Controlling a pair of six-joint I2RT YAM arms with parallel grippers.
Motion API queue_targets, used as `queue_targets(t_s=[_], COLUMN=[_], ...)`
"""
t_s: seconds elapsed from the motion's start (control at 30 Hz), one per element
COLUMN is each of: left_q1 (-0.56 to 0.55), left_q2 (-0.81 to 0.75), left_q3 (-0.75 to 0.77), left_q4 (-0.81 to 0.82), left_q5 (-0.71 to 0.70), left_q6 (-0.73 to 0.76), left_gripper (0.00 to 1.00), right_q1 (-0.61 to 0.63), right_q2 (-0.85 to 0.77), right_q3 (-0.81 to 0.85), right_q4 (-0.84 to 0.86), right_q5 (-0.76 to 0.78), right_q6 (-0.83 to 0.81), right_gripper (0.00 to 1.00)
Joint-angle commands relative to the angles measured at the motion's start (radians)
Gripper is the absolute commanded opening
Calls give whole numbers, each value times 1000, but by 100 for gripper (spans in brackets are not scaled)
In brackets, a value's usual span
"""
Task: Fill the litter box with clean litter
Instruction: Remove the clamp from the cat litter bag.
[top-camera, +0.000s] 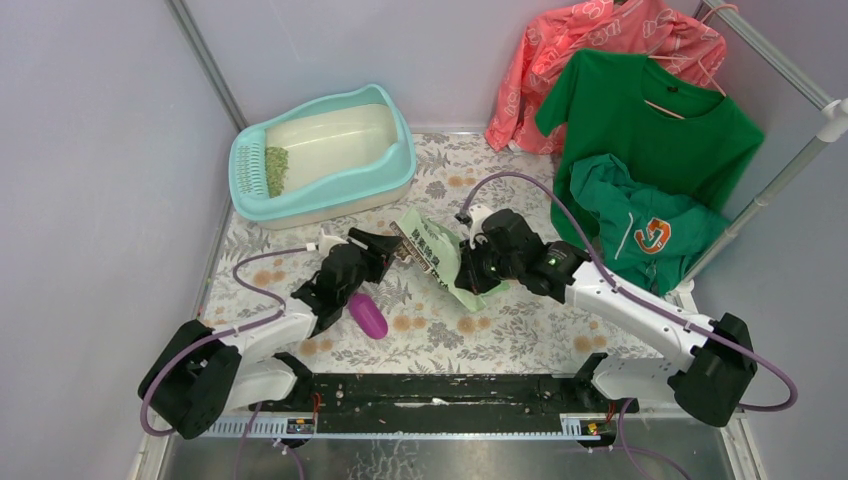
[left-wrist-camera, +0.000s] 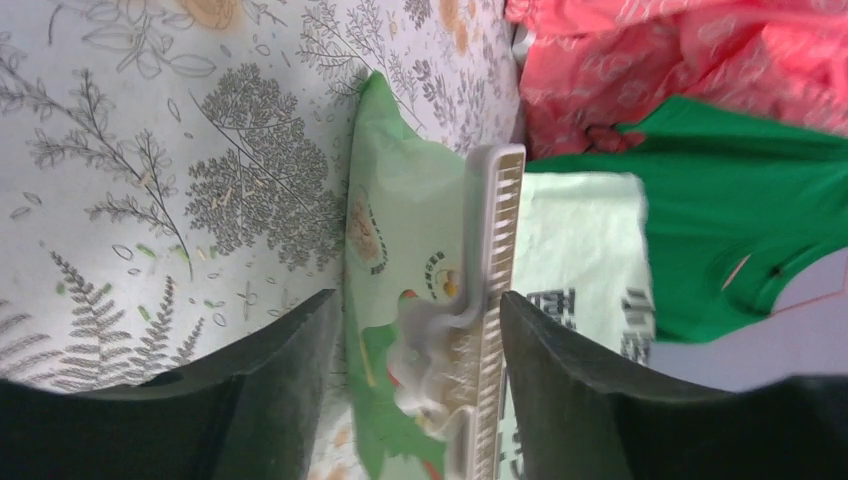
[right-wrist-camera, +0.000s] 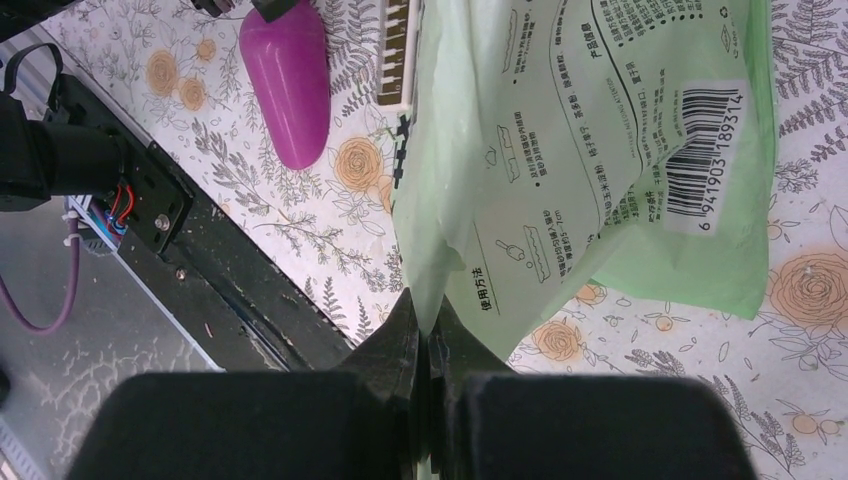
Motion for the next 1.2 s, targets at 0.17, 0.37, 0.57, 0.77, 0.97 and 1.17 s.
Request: queue_targets(t_s=[0.17, 0.37, 0.57, 0.77, 0.97, 1.17], left_q1=[6, 6, 6, 14, 26, 27], left_q2=[-57, -10, 88, 162, 133, 124], left_q3=[-75, -77, -48, -34, -71, -70], left_q4=[179, 285, 391, 481, 486, 483], left_q5=[49, 57, 74, 94, 99, 100], left_q6=[3, 8, -4, -24, -42, -41], left_gripper=[84, 82, 82, 74, 64, 60], right_q1=[-138, -256, -285, -336, -392, -411], right_q2=[-36, 6, 64, 85, 95, 96], right_q3=[-15, -58, -57, -76, -102, -108], right_q4=[71, 171, 186, 199, 210, 216], right_q5=[-206, -466, -554, -609, -658, -672], right_q6=[27, 104, 115, 118, 111, 108], right_gripper=[0, 0, 0, 0, 0, 0])
